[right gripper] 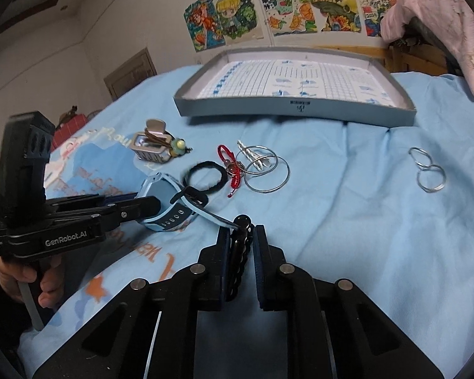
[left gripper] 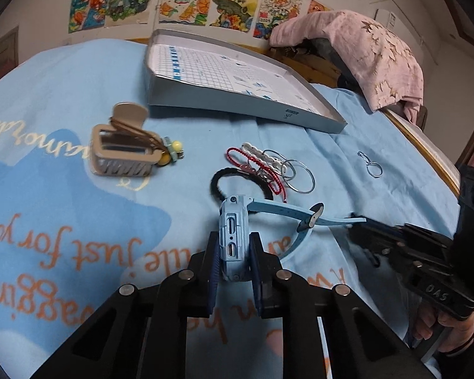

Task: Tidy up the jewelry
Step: 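Carry the smartwatch and bracelet into the grey tray and open both grippers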

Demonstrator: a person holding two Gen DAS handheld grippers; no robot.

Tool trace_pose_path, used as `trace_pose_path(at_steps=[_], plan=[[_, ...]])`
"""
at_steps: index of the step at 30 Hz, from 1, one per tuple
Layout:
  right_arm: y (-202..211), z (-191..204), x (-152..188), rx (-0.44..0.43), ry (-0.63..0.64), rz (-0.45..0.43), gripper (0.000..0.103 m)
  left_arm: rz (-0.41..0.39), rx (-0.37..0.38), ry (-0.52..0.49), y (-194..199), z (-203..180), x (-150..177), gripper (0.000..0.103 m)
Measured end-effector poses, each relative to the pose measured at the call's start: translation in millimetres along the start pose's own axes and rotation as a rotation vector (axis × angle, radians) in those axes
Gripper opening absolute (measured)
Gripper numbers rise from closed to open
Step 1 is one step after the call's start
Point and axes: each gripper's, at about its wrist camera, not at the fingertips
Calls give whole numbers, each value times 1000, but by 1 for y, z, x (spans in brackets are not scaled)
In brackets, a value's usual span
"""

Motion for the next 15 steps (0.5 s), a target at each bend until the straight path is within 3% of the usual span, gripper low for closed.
trace_pose_path(at_steps=[8, 15], plan=[[21, -16, -22, 25, -27, -101, 13, -68, 3, -7, 16, -5, -17, 16], [-6, -30, -84, 39, -14, -158, 13, -201, -24, -4, 17, -4, -70, 16]])
Point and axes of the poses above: each gripper's, at about its wrist camera, not at the fingertips, and y roughly against the way its jaws point, z to its left, x to its underside, and after that the axes turned 8 degrees about x, right-handed
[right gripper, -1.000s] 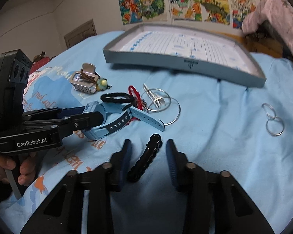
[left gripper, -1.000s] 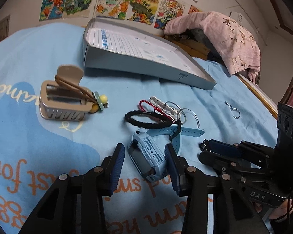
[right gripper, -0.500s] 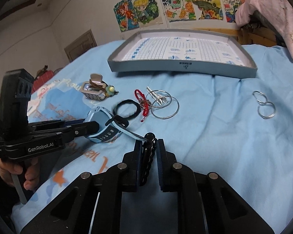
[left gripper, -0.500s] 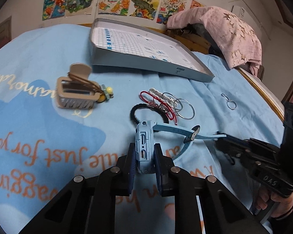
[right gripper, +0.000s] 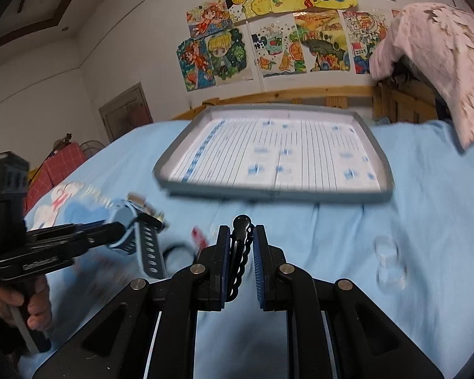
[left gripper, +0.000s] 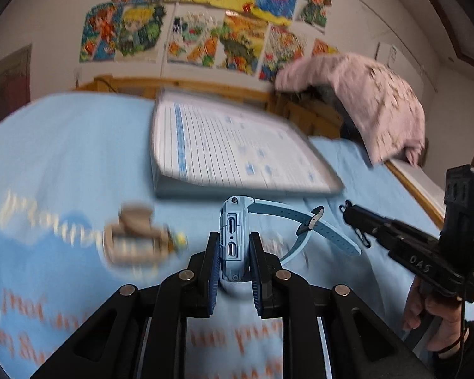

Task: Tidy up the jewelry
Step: 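Carry the smartwatch and bracelet into the grey tray and open both grippers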

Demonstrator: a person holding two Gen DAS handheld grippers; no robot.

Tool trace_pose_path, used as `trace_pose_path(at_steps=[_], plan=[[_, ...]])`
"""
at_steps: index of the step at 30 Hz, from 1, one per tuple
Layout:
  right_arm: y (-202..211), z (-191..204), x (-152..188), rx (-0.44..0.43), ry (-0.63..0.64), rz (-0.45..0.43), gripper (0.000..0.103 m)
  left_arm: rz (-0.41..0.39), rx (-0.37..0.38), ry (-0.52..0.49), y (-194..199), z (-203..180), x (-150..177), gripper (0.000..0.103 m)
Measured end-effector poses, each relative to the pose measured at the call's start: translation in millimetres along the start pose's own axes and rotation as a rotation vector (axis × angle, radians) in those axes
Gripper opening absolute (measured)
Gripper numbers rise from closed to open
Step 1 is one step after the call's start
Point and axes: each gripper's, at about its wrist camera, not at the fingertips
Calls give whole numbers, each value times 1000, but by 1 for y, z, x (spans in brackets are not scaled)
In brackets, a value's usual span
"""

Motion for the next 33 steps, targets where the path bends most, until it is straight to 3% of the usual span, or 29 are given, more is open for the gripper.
trace_pose_path(at_steps=[5, 10, 16, 22, 24, 26, 28, 31, 33], plan=[[-48, -8, -42, -14, -63, -34, 13, -66, -33, 5, -32, 9, -40, 16], [-95, -5, -66, -10, -81, -45, 13, -63, -67, 37, -73, 26, -64, 16], [-145, 0, -68, 14, -62, -4, 13, -7, -103, 62, -108, 42, -67, 17], [-163, 2, -55, 31, -60, 38, 13, -9, -108, 47, -112, 40, -61, 17], [-163, 0, -53, 39, -71, 49, 15, 4, -106, 45, -113, 39, -60, 24], [-160, -3, -52, 48, -83, 43, 23, 7, -113, 35, -113, 37, -59, 34], [-154, -6, -51, 59, -89, 27, 41, -2, -120, 30, -111, 35, -58, 43], [-142, -8, -51, 86, -91, 5, 41, -49, -104, 51, -99, 33, -59, 68], [-128, -10, -50, 105, -88, -21, 46, -83, -91, 54, -89, 31, -59, 72]])
Point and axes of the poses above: each gripper's, at about its wrist camera, not at the fingertips, and y roughly against the way its jaws point, z to its left, x to its underside, and after that the axes turned 8 degrees about x, right-handed
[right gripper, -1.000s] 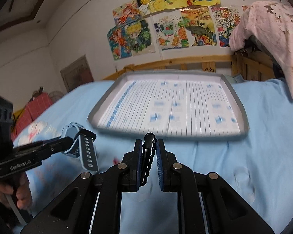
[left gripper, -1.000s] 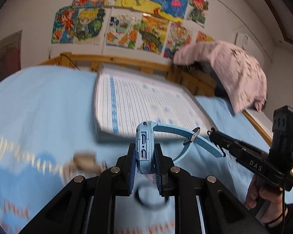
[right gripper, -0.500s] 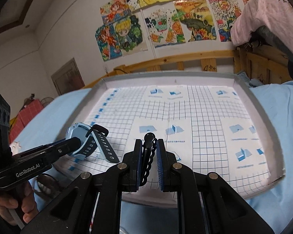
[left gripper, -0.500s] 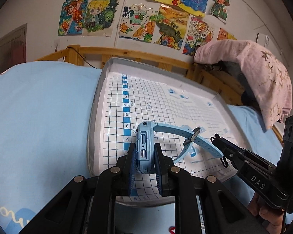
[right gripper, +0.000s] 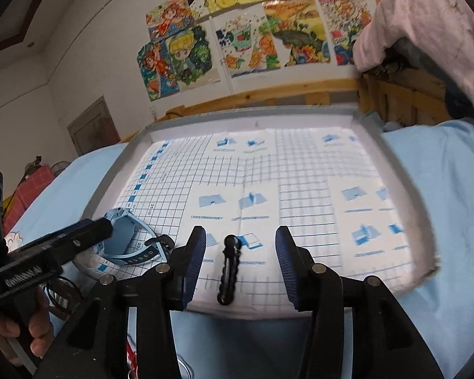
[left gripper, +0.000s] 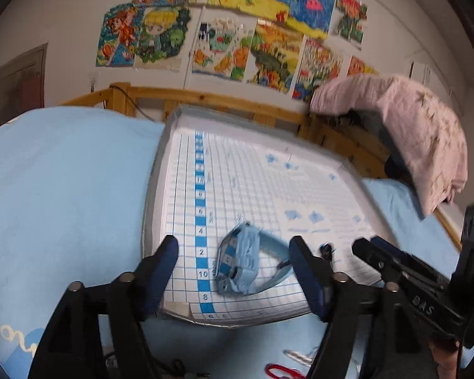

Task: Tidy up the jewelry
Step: 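Carry the smartwatch and bracelet into the grey tray and open both grippers, then move both tools back toward the beige claw clip and hair tie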

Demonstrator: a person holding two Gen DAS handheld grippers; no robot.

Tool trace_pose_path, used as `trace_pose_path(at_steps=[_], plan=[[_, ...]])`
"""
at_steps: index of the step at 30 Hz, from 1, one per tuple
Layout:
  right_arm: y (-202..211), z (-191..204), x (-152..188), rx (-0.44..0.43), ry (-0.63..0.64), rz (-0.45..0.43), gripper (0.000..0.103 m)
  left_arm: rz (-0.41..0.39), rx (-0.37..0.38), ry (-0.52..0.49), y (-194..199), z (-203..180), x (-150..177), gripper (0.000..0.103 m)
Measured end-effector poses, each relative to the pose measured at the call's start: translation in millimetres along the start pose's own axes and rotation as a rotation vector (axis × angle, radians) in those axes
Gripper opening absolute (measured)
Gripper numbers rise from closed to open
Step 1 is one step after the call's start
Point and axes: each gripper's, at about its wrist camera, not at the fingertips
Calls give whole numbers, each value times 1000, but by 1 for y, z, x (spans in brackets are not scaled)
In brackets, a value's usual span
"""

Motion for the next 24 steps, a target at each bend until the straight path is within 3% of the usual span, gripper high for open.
trace_pose_path(at_steps=[1, 7, 11, 14, 20, 24], plan=[[9, -1, 0, 9, -1, -24, 55, -12, 1, -4, 5, -2, -1, 75], [73, -2, 2, 24, -2, -182, 75, -106, -6, -46, 46, -13, 3, 102], [113, 1, 4, 30, 14, -261, 87, -171, -27, -104, 81, -22, 13, 103], [146, -1, 11, 29, 1, -308, 89, -202, -33, -121, 106, -25, 22, 103], [194, 2, 31, 18, 7, -341, 100, -235, -26, -130, 153, -27, 49, 103], [221, 7, 54, 17, 10, -346, 101, -235, -25, -135, 178, -27, 68, 103]])
Point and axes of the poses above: each gripper's, at about its wrist camera, not at the fingertips, and y roughly against the way its jaws point, z to its left, x to its underside, and after that the axes turned 8 degrees about x, right-handed
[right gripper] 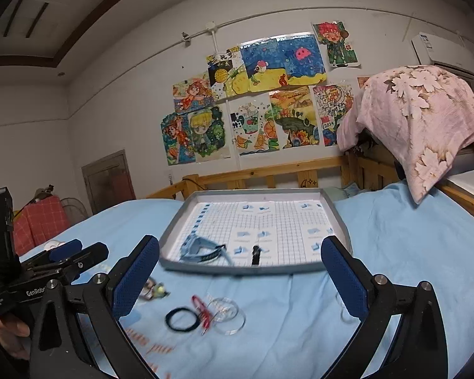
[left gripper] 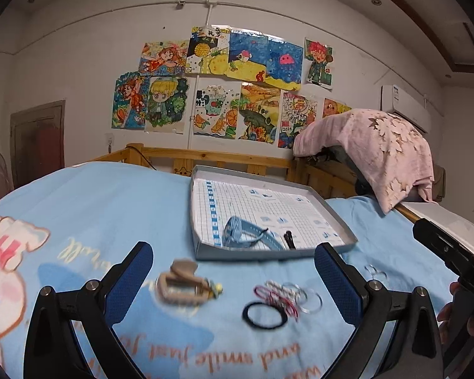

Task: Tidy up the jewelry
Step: 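Move both tools back toward the beige claw clip and hair tie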

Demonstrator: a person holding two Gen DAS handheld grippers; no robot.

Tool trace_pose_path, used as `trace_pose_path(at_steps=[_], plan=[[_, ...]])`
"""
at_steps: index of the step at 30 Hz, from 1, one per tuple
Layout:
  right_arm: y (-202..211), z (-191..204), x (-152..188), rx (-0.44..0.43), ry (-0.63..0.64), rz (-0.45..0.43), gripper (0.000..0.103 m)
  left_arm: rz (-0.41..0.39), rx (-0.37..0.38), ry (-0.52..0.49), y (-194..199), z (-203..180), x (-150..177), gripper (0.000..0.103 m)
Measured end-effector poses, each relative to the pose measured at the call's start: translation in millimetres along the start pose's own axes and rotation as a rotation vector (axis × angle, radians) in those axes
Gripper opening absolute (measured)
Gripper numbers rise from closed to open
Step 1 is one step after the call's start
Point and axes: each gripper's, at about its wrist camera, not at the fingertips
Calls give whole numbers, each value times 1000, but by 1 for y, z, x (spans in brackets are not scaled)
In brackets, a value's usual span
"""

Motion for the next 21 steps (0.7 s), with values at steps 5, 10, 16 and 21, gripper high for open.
trace_pose_path(at_steps=[5, 10, 16, 21], plan=[[33, 3, 14, 19, 1, -7, 101, -5, -6, -8, 33, 0, 14, 103], [54, 3, 26, 35, -7, 0, 101, 15, -25, -25, 54, -2, 25, 103], [67, 9, 39, 43, 23, 15, 101, 37, -52, -23, 65, 2, 39, 103], [68, 15, 46, 44, 42, 37, 101, 47, -56, -4, 67, 8, 42, 103]])
Point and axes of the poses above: each gripper's, at about its wrist camera, not at the fingertips, and y roughly against the way its jaws point, z to its left, x to its underside, and after that the axes turned 8 degrees about x, right-handed
